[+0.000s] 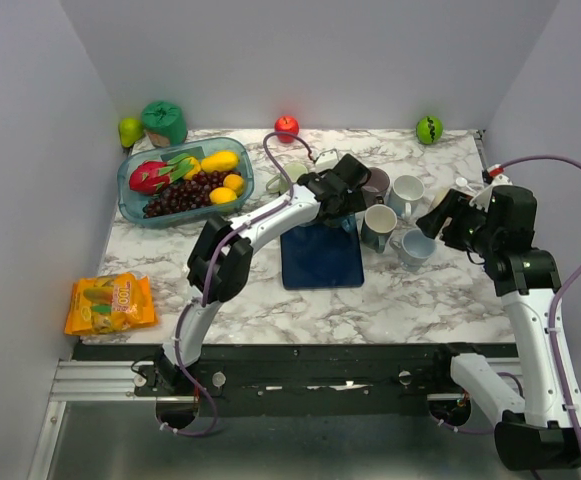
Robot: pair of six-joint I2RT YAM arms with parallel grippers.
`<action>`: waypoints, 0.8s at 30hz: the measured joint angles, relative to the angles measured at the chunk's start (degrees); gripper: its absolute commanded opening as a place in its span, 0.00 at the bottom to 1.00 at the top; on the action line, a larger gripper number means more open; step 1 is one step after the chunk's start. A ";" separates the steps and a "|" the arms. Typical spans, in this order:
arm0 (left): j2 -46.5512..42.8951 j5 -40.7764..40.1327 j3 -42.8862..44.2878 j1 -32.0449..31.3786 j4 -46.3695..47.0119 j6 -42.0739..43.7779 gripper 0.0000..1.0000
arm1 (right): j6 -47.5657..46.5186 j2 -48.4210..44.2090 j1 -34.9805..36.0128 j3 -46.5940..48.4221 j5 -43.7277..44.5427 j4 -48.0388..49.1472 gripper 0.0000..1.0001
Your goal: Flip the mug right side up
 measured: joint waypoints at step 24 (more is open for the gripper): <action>-1.31 -5.33 -6.99 -0.37 -2.21 4.79 0.54 | -0.02 -1.44 0.00 -2.32 1.09 -1.49 0.74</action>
